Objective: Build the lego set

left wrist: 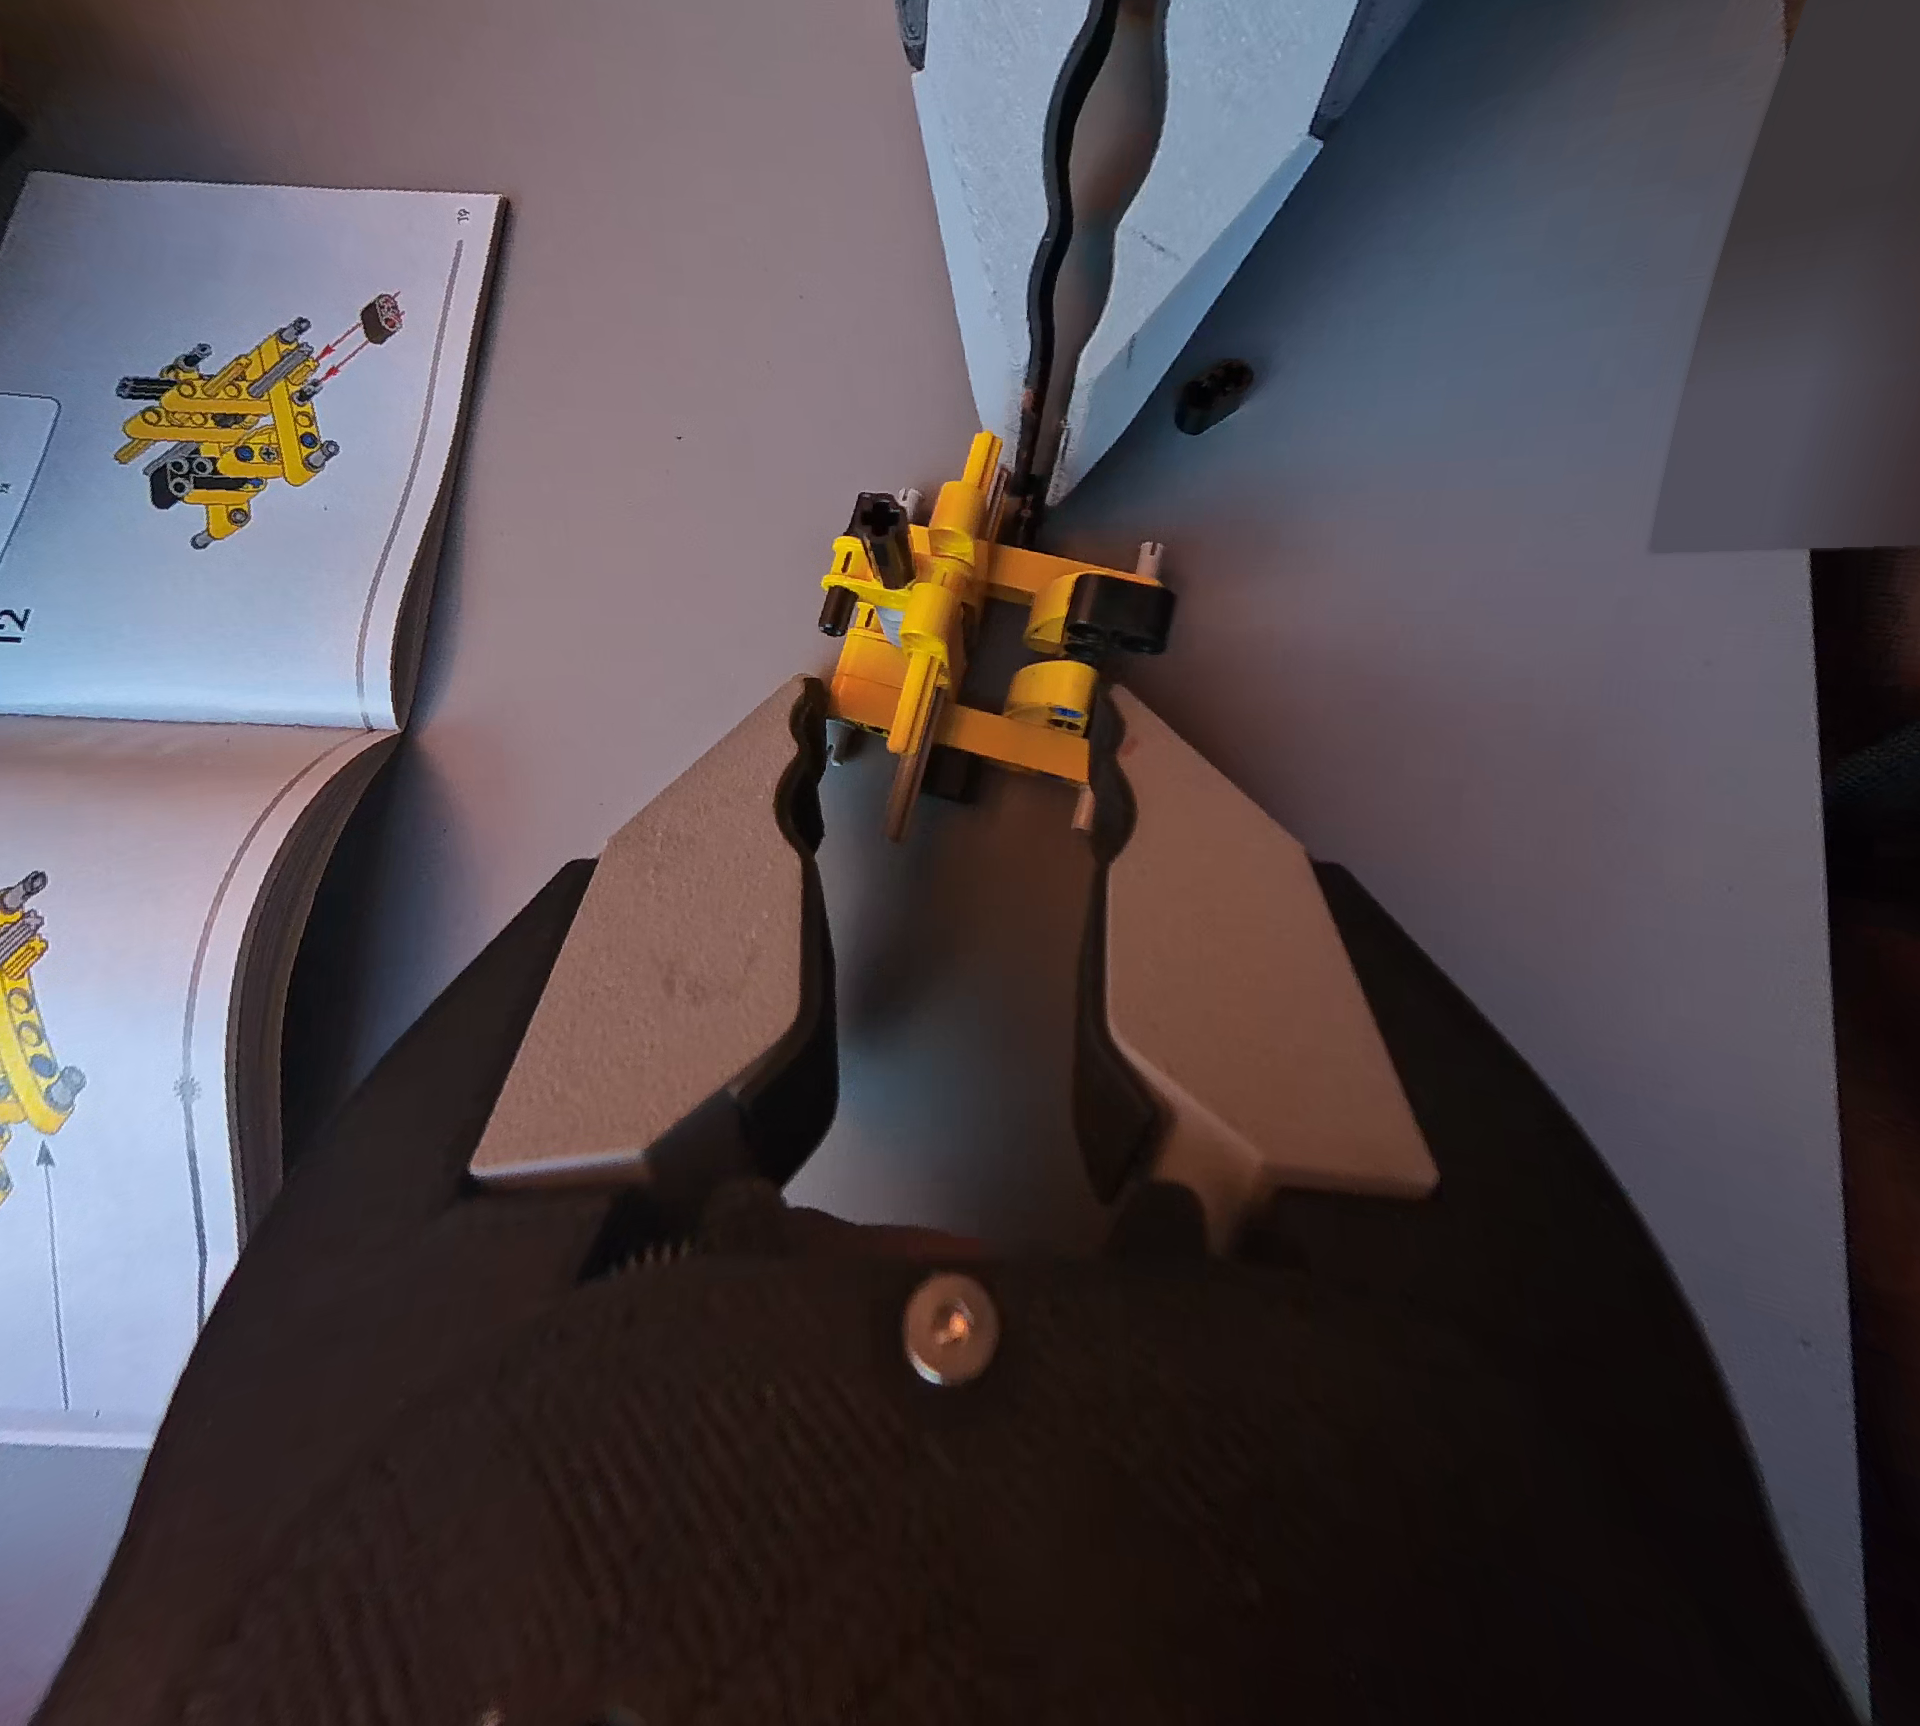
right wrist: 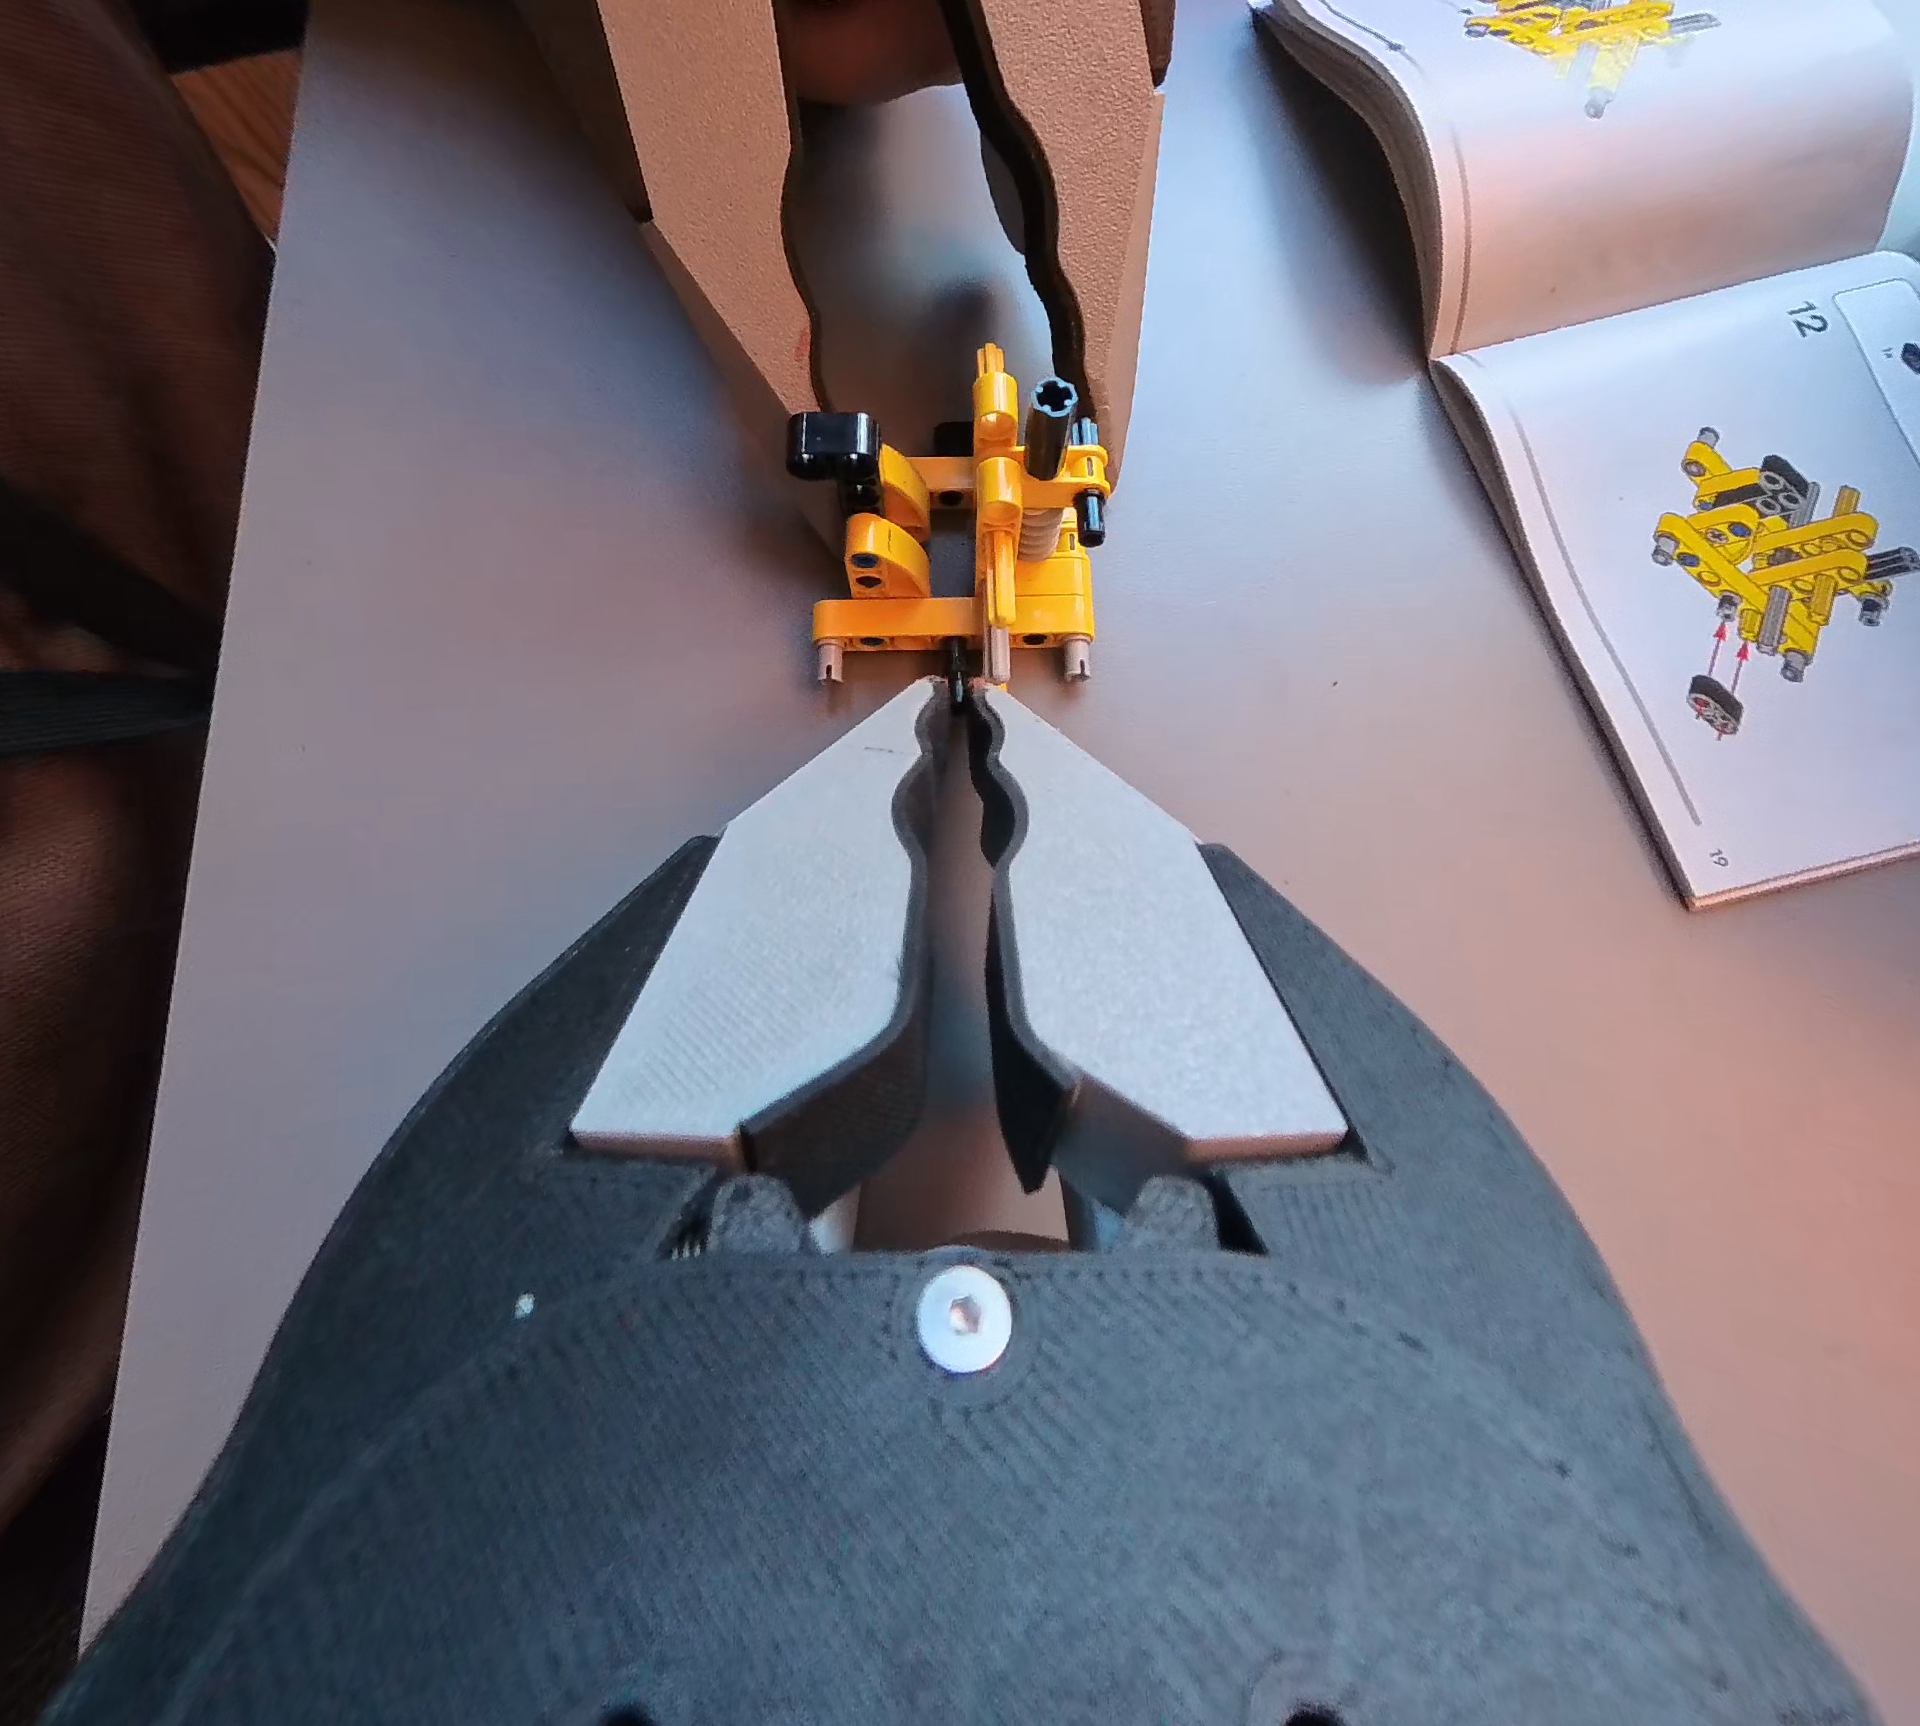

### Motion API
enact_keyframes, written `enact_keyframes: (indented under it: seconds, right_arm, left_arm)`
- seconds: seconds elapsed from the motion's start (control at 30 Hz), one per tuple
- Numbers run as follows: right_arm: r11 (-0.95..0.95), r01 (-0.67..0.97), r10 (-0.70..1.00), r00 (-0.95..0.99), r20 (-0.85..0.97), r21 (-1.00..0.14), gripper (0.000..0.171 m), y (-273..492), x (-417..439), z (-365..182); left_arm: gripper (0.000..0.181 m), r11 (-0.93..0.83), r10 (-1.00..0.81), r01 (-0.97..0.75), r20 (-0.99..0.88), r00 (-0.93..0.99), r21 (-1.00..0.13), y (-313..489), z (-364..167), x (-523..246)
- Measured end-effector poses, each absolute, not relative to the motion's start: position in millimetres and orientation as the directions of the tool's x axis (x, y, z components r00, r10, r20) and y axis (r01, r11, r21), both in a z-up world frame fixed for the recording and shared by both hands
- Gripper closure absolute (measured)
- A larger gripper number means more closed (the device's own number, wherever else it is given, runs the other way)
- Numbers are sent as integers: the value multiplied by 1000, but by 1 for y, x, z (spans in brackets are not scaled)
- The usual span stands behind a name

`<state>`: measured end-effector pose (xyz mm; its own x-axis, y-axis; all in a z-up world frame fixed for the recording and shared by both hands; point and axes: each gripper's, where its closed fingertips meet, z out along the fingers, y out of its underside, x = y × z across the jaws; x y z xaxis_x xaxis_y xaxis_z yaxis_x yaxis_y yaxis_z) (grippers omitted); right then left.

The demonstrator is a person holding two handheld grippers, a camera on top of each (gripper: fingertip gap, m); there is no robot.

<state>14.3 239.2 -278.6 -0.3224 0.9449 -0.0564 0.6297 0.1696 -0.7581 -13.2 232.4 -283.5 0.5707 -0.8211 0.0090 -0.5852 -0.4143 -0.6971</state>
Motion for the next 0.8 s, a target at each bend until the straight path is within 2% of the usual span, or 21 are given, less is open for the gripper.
enact_keyframes:
  seconds: [0.8]
  right_arm:
    - [184,653,945,-322,-50,-735,171,237,14,-283]
  left_arm:
    - [133,-415,-820,-589,4,572,-693,233,-284,-13]
